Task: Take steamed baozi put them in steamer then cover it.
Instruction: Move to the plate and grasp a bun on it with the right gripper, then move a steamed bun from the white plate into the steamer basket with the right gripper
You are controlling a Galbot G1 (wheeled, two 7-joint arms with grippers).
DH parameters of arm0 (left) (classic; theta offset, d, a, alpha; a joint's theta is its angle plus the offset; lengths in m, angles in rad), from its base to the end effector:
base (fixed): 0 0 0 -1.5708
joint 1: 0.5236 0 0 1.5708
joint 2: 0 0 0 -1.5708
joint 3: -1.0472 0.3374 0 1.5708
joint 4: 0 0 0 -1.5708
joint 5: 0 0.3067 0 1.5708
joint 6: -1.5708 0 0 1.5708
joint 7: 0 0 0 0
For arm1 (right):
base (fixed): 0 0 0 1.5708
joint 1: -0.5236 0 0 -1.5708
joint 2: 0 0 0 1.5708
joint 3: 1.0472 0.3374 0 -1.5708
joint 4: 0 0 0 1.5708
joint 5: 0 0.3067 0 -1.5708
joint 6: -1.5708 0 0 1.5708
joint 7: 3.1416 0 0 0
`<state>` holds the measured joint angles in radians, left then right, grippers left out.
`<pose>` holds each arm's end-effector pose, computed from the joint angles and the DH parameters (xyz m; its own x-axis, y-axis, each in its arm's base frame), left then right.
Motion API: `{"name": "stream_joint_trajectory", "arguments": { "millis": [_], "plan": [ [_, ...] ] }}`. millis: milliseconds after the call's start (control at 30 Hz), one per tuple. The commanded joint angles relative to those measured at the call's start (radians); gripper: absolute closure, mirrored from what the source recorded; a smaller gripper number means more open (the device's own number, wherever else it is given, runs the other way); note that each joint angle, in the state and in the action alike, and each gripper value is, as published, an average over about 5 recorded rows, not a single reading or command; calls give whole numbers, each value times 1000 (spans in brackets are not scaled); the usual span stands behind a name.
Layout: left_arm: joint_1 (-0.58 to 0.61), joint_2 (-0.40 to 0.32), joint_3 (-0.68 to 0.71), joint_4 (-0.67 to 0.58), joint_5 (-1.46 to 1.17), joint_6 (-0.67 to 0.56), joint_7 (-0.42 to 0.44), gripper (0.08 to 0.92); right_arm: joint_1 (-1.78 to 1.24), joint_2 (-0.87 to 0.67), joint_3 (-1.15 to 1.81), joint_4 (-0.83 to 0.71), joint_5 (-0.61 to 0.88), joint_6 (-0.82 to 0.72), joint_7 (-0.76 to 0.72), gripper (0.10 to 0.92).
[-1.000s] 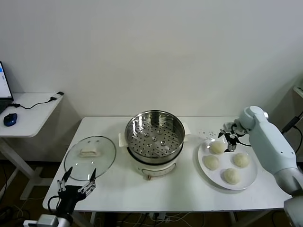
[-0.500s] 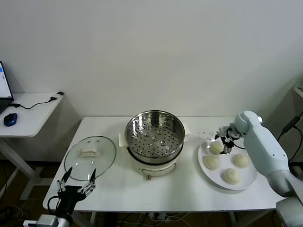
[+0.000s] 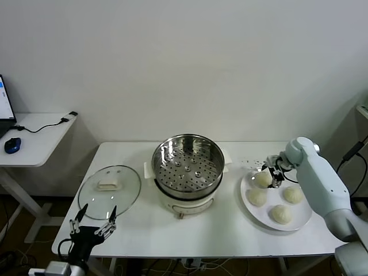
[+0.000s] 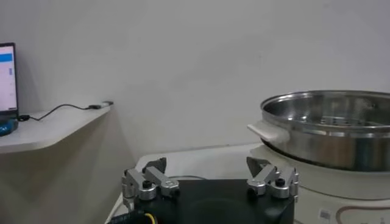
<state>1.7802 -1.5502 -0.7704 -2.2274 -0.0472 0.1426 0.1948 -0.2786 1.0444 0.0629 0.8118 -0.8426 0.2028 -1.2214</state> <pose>0.0754 0.0624 -0.2683 -0.9757 -0.0034 0.2192 0.0170 0.9957 0.0910 0.5075 -0.1900 -0.2381 -0.2539 -0.0895 0.9631 -0.9584 -0.1113 -0.2630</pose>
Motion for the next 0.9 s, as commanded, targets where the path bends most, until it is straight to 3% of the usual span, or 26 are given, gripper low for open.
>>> {"name": "stream_joint_trajectory", "arguments": {
  "millis": [33,333,600,767,900],
  "plan": [
    [0,0,2,0,1,0,0,177,-2,3,3,-1,2,2,3,414],
    [-3,3,9,0,1,0,-1,177,26,-32,-18,40,84,-6,-43,457],
    [-18,5,12,0,-5,6,-4,177,392,-63,-326,56,409,-68,-182,457],
    [-31,10,2,0,-12,22,-15,177,702,97,-541,-131,607,-70,-243,457],
    [-42,17,-1,0,-23,28,-22,177,848,305,-561,-357,648,-23,-258,457]
  ]
}}
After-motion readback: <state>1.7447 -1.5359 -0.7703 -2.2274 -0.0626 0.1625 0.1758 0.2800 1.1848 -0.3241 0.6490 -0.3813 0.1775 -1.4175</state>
